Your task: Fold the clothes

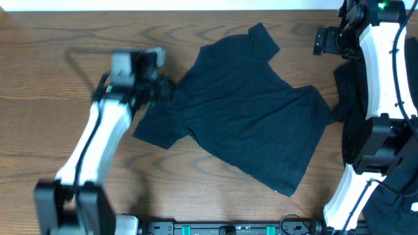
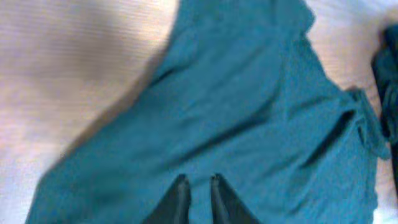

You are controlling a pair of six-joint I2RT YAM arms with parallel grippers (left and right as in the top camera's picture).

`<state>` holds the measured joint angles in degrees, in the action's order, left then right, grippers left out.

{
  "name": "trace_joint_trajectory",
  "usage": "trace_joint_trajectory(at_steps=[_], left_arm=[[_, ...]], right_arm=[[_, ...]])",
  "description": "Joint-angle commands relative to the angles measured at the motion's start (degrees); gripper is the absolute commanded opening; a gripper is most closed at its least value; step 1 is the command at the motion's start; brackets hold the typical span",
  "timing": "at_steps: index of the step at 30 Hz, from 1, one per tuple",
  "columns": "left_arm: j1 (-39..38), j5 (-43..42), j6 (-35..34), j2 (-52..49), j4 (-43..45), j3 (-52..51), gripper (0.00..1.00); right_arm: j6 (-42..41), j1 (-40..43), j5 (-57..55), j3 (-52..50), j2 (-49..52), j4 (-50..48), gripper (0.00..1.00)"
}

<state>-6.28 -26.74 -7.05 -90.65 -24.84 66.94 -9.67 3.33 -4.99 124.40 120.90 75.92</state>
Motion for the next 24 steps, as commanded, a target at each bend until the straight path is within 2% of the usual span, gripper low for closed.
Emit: trace_joint_trajectory(at_steps=[1,4,13,24], left_arm=[[-2.8,4.42,3.63,-7.06,-1.95,8.61,0.06],[-3.37,8.26,3.63,-11.41,-1.9,10.67,0.06],[-3.26,8.61,6.23,-21.05,-1.42,10.64,0.06],[-2.43,22.88,6.36,-27.23,-0.2,10.6,0.06]], right_arm=[[0.11,0.46,-0.79,0.02,0.17,0.15,0.99],[0.09,0.46,-0.79,0.02,0.17,0.15,0.99],[0.11,0.46,-0.79,0.02,0.17,0.15,0.99],[0.11,0.46,-0.79,0.02,0.17,0.15,0.99]])
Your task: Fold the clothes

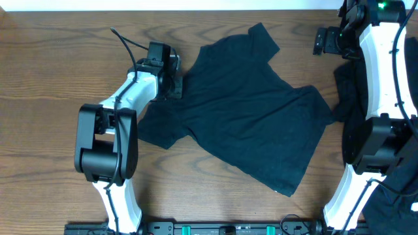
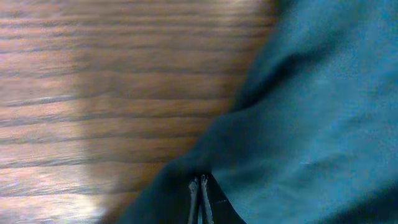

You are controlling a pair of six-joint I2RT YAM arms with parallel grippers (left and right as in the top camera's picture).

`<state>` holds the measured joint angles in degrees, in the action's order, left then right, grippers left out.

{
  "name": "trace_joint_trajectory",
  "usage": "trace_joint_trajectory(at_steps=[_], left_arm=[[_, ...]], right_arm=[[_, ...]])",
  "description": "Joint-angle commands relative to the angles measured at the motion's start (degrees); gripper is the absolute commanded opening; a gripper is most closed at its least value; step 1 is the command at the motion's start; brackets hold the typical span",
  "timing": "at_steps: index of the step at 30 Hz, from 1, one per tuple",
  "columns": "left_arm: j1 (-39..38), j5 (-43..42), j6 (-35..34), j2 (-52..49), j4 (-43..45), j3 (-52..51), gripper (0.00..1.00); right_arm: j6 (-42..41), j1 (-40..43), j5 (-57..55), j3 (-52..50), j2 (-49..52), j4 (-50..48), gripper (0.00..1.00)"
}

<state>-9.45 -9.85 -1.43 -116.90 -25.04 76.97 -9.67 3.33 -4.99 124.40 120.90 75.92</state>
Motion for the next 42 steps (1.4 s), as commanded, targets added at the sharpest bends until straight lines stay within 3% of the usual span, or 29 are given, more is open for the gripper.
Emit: trace_joint_trajectory(at_steps=[1,24,33,38,40,41,42], left_arm=[[1.07,7.39,0.74,-1.38,-0.2,0.44,0.06],[20.41,8.81,-7.67,-3.96,-12.94,0.15,0.06],[16.52,8.83,-8.02,12.22,-12.79,0.15,0.06],[13.68,8.83,-12.96,24.5,-15.12,0.15,0.07],[13.0,8.83,-14.34,28.15,-15.72,0.15,0.17],[12.76,8.81,-14.4,29.4,-15.93,0.15,0.34],[12.5,8.83,-14.36,30.62,-16.26,0.15,0.41]], right_arm=[[0.11,0.46,-0.79,0.02,0.17,0.15,0.99],[0.11,0.46,-0.79,0.02,0.17,0.15,0.99],[0.11,0.46,-0.79,0.02,0.17,0.15,0.99],[0.11,0.46,-0.79,0.02,0.17,0.15,0.99],[0.11,0.46,-0.79,0.02,0.17,0.15,0.99],[0.09,0.46,-0.79,0.02,0.17,0.15,0.99],[0.11,0.46,-0.79,0.02,0.17,0.15,0.99]])
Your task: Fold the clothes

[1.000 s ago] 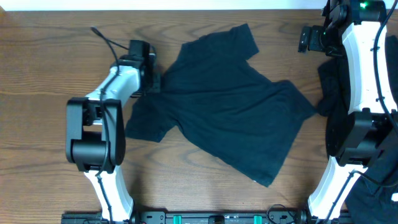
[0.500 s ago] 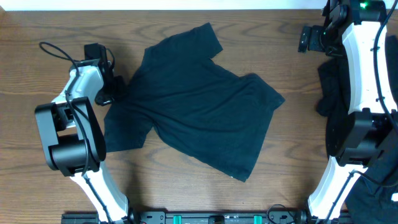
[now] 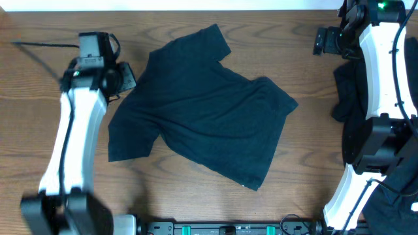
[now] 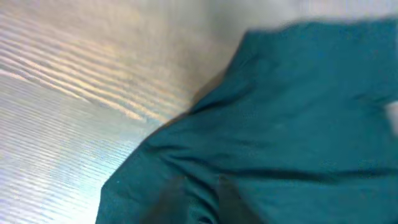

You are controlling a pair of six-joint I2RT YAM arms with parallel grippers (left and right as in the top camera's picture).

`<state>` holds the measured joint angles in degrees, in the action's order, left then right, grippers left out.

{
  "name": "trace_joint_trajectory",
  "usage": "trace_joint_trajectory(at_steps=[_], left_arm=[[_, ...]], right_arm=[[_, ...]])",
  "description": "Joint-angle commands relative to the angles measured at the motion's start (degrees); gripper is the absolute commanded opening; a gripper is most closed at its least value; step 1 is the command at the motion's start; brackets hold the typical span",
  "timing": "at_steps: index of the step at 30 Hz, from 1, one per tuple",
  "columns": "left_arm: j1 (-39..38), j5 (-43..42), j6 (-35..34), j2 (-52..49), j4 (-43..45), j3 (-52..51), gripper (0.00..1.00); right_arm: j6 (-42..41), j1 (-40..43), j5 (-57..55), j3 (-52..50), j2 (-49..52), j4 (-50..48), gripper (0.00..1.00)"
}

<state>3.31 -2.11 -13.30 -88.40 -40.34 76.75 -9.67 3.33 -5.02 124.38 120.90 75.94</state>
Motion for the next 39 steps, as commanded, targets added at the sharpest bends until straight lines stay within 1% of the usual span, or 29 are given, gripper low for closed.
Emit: trace_joint_trajectory(at_steps=[1,2,3,4,5,6,7,9,10,11,12,17,20,23,28,39], left_arm=[[-0.31,1.09,-2.51,2.91,-1.25,0.37,0.44],[-0.28,1.09,-2.49,3.48,-1.62,0.37,0.47],[-0.28,1.09,-2.49,3.91,-2.1,0.37,0.53],[-0.28,1.09,-2.49,3.98,-2.49,0.37,0.67],[-0.28,1.11,-2.49,3.98,-2.73,0.37,0.88],[-0.28,1.11,-2.47,3.85,-2.99,0.35,0.99],[-0.28,1.11,-2.47,3.76,-3.19,0.35,1.0],[-0.28,1.11,-2.47,3.56,-3.32,0.35,0.98],[-0.28,1.11,-2.47,3.48,-3.32,0.35,0.98],[-0.28,1.11,-2.47,3.43,-3.32,0.35,0.98],[-0.28,1.11,-2.47,3.43,-3.32,0.35,0.98],[-0.28,1.11,-2.47,3.43,-3.32,0.35,0.98],[-0.28,1.11,-2.47,3.43,-3.32,0.35,0.98],[-0.28,1.11,-2.47,3.43,-3.32,0.35,0.98],[-0.28,1.11,-2.47,3.43,-3.32,0.35,0.98],[-0.28,1.11,-2.47,3.43,-3.32,0.35,0.98]], right_arm=[[0.11,0.46,-0.76,0.04,0.17,0.13,0.99],[0.07,0.46,-0.74,0.04,0.17,0.11,0.99],[-0.2,0.46,-0.52,0.04,0.17,0.0,0.99],[-0.81,0.44,-0.13,0.04,0.17,-0.13,0.99],[-1.46,0.39,0.87,0.04,0.17,-0.09,0.99],[-1.7,0.39,2.27,0.04,0.17,-0.17,0.99],[-1.66,0.35,5.09,0.04,0.17,0.13,0.99],[-0.79,0.37,10.08,0.04,0.17,2.84,0.99],[-0.39,0.35,12.44,-0.02,0.2,3.13,0.74],[-0.33,0.2,14.43,-0.28,0.31,3.56,0.05],[-0.35,-0.09,16.33,-0.87,0.31,4.24,0.01],[2.32,-3.48,17.22,-5.88,0.39,3.82,0.01],[2.27,-5.53,16.94,-11.65,0.39,0.61,0.01],[2.03,-6.82,15.78,-18.08,0.39,-3.72,0.01],[2.03,-8.33,15.96,-28.61,0.39,-13.92,0.01],[0.39,-8.66,14.78,-41.88,0.42,-30.29,0.02]])
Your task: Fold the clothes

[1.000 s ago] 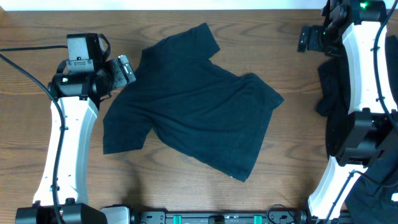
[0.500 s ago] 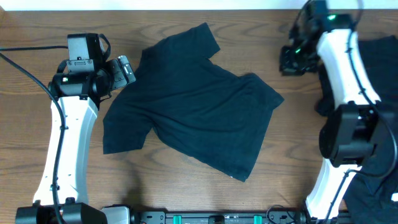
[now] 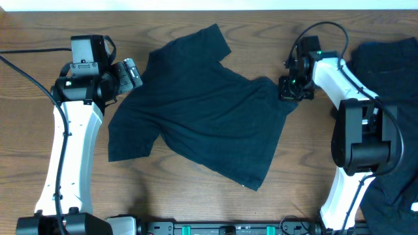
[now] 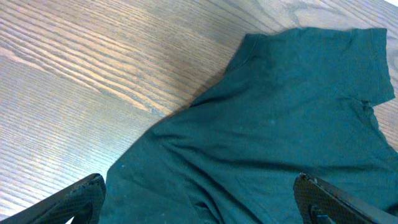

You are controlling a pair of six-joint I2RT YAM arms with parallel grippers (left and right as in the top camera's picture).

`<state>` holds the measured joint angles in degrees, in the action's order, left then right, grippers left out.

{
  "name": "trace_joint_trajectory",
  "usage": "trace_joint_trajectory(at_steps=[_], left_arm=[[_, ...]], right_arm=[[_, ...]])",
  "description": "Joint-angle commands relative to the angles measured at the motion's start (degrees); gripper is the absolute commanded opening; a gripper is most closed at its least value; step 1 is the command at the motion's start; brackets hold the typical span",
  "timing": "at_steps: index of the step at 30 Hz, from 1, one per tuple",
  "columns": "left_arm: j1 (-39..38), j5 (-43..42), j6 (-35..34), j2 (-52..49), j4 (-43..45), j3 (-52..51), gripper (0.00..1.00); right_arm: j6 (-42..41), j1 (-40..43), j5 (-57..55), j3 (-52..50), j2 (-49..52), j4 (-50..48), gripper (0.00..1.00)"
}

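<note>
A dark teal T-shirt (image 3: 196,104) lies spread flat on the wooden table, one sleeve pointing to the back and the other to the front left. My left gripper (image 3: 132,73) hovers open just off the shirt's left edge. In the left wrist view its fingers (image 4: 78,196) stand wide apart over the shirt (image 4: 280,124), holding nothing. My right gripper (image 3: 289,88) is down at the shirt's right corner. Whether its jaws are apart does not show.
More dark clothes (image 3: 388,55) are heaped at the table's right edge, behind and beside the right arm. Bare wood (image 3: 39,163) lies to the left and front of the shirt.
My left gripper, nearly shut at the shirt's left edge before, now stands wide open. My right arm has come from the back right corner to the shirt's right corner. The shirt lies as it did.
First the shirt lay further right, with my left gripper over its left part. Then that gripper was shut on the shirt's left edge. Later the shirt lay shifted left with the gripper still by it. Now it is released and my right gripper is at the shirt.
</note>
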<state>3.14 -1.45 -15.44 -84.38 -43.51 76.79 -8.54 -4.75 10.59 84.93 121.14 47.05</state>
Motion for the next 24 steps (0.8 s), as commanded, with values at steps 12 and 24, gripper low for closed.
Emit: trace_joint_trajectory(at_steps=[12,24], left_arm=[[-0.11,0.46,-0.33,-0.59,-0.15,0.31,0.98],[-0.11,0.46,-0.33,-0.59,-0.17,0.31,0.98]], right_arm=[[-4.26,-0.07,-17.84,-7.45,2.51,-13.77,0.01],[-3.5,6.82,-19.82,-7.41,5.53,-28.76,0.01]])
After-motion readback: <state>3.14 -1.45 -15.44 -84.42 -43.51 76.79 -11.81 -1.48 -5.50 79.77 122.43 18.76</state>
